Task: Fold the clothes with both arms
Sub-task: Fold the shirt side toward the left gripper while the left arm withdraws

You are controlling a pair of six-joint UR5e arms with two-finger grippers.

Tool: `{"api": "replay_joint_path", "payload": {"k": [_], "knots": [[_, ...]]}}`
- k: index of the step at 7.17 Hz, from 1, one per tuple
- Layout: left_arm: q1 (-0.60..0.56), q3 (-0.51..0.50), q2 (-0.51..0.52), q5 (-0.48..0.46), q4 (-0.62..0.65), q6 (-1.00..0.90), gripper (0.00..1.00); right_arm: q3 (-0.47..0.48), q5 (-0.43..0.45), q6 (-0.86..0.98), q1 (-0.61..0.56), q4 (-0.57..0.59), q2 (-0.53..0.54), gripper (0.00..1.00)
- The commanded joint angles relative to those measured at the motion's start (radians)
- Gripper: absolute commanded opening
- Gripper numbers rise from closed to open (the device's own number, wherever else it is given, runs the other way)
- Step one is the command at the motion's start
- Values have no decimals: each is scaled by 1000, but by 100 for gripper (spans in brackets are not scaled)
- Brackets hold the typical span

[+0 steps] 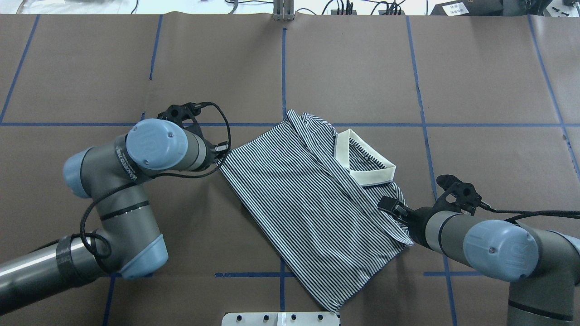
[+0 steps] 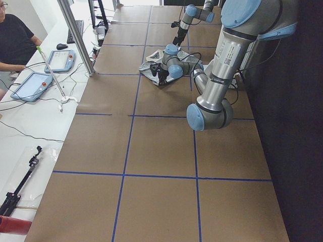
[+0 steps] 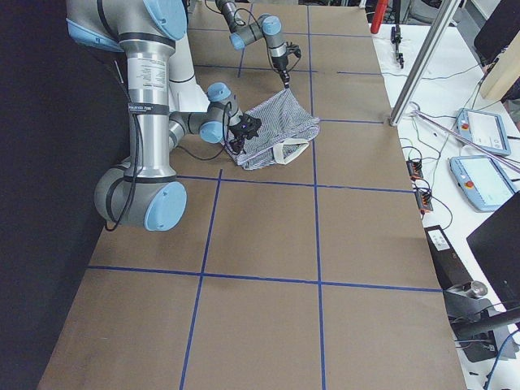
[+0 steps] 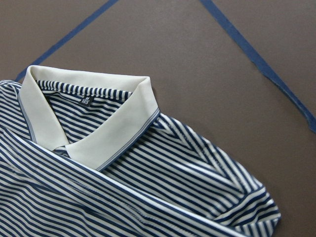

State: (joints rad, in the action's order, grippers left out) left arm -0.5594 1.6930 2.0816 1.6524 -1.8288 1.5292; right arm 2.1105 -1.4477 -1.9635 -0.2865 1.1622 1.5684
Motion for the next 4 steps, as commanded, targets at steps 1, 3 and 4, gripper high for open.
{"api": "replay_joint_path", "payload": {"k": [1,3,4], "knots": [[-132,-307,120,-23,-233,-105,0,-4,3,0,-14,-1,-19,100],[-190,-607,317,-23,-363,-107,0,-4,0,0,-26,-1,-48,100],[-224,-680,372,-22,-368,-110,0,-4,0,2,-26,-1,-60,100]]}}
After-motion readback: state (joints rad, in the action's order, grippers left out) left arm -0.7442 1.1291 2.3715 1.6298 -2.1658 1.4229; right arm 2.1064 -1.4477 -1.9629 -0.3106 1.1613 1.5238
